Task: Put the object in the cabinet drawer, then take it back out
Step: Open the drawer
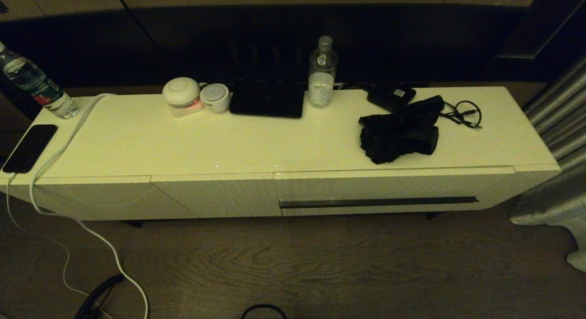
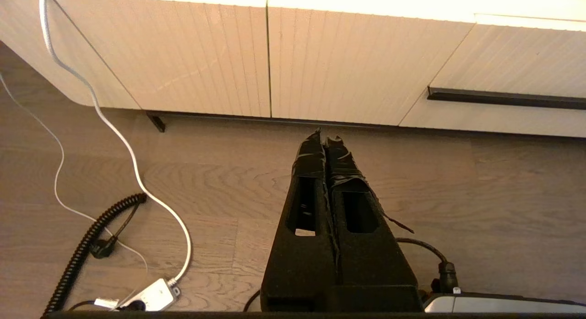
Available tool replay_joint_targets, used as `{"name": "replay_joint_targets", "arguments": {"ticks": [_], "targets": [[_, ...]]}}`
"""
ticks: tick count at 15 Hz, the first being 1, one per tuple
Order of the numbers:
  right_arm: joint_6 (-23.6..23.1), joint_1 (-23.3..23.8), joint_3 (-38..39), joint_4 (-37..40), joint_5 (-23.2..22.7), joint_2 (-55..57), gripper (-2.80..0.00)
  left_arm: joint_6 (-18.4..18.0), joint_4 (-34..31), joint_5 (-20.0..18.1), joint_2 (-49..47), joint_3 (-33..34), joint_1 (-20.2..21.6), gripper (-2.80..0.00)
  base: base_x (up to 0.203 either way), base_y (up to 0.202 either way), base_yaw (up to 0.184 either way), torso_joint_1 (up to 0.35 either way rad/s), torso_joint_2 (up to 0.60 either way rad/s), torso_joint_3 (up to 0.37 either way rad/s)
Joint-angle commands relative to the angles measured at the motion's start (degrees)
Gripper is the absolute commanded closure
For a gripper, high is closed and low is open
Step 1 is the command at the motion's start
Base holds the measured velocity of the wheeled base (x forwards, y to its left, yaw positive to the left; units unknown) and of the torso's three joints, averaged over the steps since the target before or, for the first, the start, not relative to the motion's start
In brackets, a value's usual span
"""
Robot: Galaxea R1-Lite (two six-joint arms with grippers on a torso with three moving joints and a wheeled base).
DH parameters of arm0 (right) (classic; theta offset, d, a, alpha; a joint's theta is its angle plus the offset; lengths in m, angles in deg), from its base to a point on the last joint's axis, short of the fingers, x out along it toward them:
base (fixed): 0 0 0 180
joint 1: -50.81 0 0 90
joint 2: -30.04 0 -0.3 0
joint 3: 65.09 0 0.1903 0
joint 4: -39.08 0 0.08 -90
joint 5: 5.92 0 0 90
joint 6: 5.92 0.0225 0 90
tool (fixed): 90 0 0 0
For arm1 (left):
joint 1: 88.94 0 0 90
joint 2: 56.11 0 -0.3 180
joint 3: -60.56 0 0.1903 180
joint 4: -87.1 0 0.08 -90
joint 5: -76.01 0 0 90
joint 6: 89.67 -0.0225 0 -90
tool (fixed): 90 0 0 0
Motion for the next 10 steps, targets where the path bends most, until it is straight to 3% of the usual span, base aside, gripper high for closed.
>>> {"name": "replay_joint_targets", "arguments": {"ticks": [1,10], "targets": [[0.9,0.0,0.0,-0.1,0.1,0.0,0.0,0.0,0.0,0.0,0.1,0.0,0.0,0.0,0.0,0.0,0.0,0.0,0.0,0.0],[0.7,0.0,-0.7,0.5,0.8,-0.1,0.0,0.0,0.0,0.0,0.1,0.0,0.0,0.0,0.0,0.0,0.0,0.0,0.0,0.0]]}}
